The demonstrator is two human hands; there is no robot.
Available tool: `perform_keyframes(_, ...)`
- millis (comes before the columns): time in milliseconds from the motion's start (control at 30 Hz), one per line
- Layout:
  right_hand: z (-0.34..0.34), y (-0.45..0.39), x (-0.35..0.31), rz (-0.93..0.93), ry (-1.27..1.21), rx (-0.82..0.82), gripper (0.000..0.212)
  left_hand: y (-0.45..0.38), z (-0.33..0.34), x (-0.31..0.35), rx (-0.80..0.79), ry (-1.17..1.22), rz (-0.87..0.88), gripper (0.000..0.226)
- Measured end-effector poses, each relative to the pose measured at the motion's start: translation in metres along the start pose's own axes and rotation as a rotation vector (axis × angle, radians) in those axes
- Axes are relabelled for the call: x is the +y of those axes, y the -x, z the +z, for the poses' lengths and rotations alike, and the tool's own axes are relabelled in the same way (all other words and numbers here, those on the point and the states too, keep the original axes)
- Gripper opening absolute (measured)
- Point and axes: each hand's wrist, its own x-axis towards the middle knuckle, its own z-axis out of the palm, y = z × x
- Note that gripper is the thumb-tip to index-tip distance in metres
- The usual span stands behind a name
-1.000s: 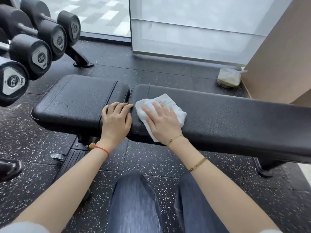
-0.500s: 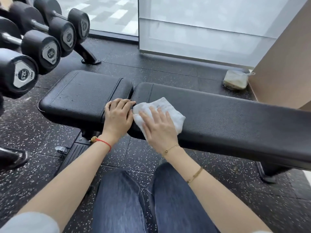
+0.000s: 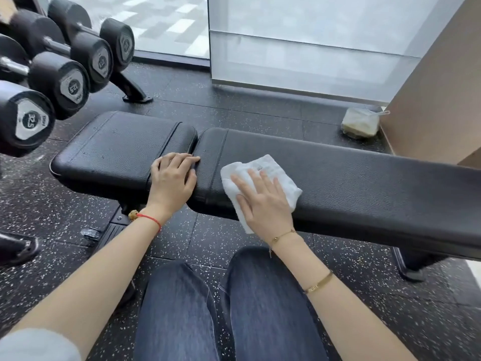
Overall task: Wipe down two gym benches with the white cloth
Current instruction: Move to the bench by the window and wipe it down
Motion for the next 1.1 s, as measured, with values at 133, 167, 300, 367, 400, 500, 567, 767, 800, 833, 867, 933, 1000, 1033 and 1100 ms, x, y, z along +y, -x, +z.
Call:
perform_keyframes(133, -0.016, 0.019, 0.075, 0.279, 0.002, 0.046, 0.046, -0.004, -0.004, 0.011, 0.001, 0.061, -0.079, 0.035)
perform_keyframes(167, -0.020, 0.015, 0.088, 0.351, 0.003, 0.039, 0.046, -0.006, -0.003, 0.020, 0.004, 0.074, -0.123, 0.035)
perform_keyframes(300, -0.017, -0.003, 0.077, 0.416, 0.009, 0.027, 0.044, -0.012, 0.004, 0.061, -0.017, 0.127, -0.180, 0.037)
perform_keyframes(367, -0.013, 0.006, 0.061, 0.256, -0.004, 0.041, 0.045, -0.015, 0.010, 0.080, -0.047, 0.138, -0.149, 0.039)
perform_keyframes(400, -0.012, 0.017, 0.062, 0.181, -0.005, 0.046, 0.046, -0.016, 0.013, 0.087, -0.061, 0.135, -0.138, 0.038)
perform_keyframes(500, -0.022, 0.038, 0.106, 0.171, -0.001, 0.096, 0.046, -0.015, 0.020, 0.096, -0.083, 0.091, -0.135, 0.037)
perform_keyframes(567, -0.032, 0.036, 0.152, 0.326, 0.038, 0.096, 0.045, -0.012, 0.024, 0.095, -0.073, 0.038, -0.111, 0.036)
perform_keyframes(767, -0.041, -0.019, 0.167, 0.578, 0.034, 0.000, 0.043, -0.009, 0.028, 0.100, -0.048, -0.026, -0.109, 0.036)
perform_keyframes(800, -0.036, -0.026, 0.146, 0.471, 0.033, -0.005, 0.044, -0.009, 0.028, 0.100, -0.040, -0.029, -0.106, 0.036)
perform_keyframes(833, -0.028, -0.029, 0.124, 0.334, 0.026, -0.006, 0.045, -0.009, 0.029, 0.100, -0.033, -0.032, -0.102, 0.036)
perform_keyframes(867, -0.021, -0.029, 0.103, 0.199, 0.014, -0.012, 0.046, -0.009, 0.029, 0.100, -0.031, -0.037, -0.098, 0.037)
perform_keyframes(933, -0.013, -0.031, 0.089, 0.032, -0.007, -0.040, 0.048, -0.008, 0.030, 0.100, -0.032, -0.043, -0.093, 0.040)
perform_keyframes(1000, -0.014, -0.048, 0.110, 0.050, 0.020, -0.070, 0.048, -0.008, 0.029, 0.100, -0.042, -0.047, -0.091, 0.043)
perform_keyframes(1033, -0.015, -0.059, 0.123, 0.105, 0.045, -0.086, 0.048, -0.008, 0.029, 0.100, -0.049, -0.053, -0.090, 0.043)
perform_keyframes(1100, -0.020, -0.087, 0.140, 0.243, 0.039, -0.114, 0.047, -0.009, 0.029, 0.102, -0.063, -0.067, -0.092, 0.043)
